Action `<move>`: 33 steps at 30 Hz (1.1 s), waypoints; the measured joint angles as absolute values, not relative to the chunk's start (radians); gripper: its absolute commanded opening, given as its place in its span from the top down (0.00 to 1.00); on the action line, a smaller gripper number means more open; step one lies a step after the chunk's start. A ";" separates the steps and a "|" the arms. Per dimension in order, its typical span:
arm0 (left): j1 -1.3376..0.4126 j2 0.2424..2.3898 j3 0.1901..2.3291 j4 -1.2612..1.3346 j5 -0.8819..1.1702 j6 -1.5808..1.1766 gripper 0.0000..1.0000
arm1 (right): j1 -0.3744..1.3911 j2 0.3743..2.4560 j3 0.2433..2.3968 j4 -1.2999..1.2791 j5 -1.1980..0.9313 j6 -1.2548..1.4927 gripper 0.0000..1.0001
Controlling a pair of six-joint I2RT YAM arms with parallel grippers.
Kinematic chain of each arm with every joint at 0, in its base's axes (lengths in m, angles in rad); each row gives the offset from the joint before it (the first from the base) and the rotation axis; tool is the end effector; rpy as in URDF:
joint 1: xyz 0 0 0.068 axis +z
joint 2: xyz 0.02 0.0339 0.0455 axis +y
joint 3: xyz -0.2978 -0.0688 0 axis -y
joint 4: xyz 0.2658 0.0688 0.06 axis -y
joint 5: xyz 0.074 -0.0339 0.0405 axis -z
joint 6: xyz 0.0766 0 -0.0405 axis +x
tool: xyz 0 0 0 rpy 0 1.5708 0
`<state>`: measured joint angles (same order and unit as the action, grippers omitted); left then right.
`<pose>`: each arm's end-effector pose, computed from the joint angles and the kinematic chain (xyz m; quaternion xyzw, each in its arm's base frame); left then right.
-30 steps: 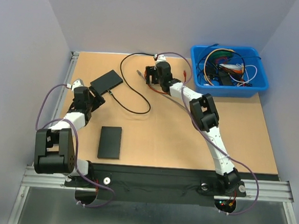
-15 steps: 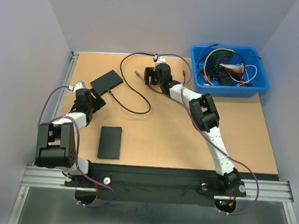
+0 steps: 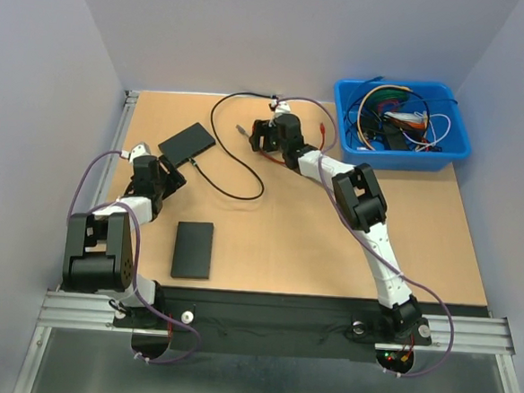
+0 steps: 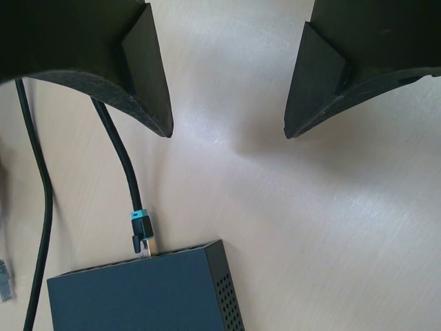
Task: Insert the plug into the switch port
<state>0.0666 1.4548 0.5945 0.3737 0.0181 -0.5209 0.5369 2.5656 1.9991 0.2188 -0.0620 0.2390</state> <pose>0.3368 0.0211 0.1765 -0.2436 0.8213 -0.1237 0.5009 0.5713 0.3456 0.1324 -0.1390 0.8067 0.2406 0.5216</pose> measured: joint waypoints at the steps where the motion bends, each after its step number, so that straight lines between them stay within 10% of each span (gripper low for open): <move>1: 0.067 1.459 0.595 0.374 0.019 -0.521 0.24 | 0.537 2.560 1.985 0.231 -0.068 0.239 0.25; 20: 0.062 1.493 0.595 0.373 0.023 -0.517 0.24 | 0.559 2.544 1.946 0.262 -0.079 0.203 0.95; 33: 0.060 1.504 0.595 0.370 0.026 -0.512 0.24 | 0.559 2.327 1.712 0.263 -0.012 0.116 1.00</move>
